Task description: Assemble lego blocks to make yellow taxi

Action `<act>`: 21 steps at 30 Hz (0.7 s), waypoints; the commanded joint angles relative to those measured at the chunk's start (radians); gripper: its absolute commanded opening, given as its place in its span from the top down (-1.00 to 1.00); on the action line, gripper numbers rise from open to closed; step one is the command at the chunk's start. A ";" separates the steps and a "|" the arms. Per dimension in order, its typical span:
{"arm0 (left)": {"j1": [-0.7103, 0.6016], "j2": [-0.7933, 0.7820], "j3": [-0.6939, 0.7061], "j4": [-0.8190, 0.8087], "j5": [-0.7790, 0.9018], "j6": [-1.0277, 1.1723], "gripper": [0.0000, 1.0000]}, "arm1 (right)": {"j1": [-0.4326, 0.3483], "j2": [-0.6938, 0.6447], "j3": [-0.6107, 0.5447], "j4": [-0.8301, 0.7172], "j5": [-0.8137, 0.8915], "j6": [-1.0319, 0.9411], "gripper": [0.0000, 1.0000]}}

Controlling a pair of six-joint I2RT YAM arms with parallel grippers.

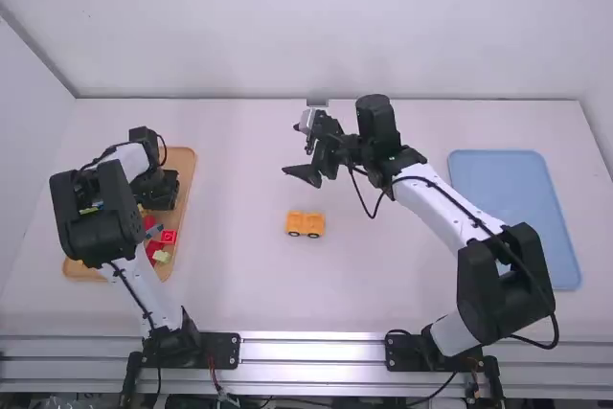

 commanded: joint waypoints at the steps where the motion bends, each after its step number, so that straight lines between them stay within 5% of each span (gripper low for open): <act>1: -0.002 -0.001 -0.021 -0.006 0.003 0.005 0.65 | 0.000 -0.008 0.032 0.003 -0.005 0.005 -0.97; 9: -0.004 -0.001 -0.021 -0.019 0.003 0.015 0.63 | 0.000 -0.008 0.032 0.003 -0.006 0.005 -0.97; 14: 0.000 -0.001 -0.021 -0.006 0.030 0.083 0.15 | 0.000 -0.008 0.032 -0.001 -0.006 0.005 -0.97; 21: -0.005 -0.001 -0.021 -0.016 0.039 0.095 0.13 | 0.000 -0.008 0.032 -0.005 -0.006 0.005 -0.97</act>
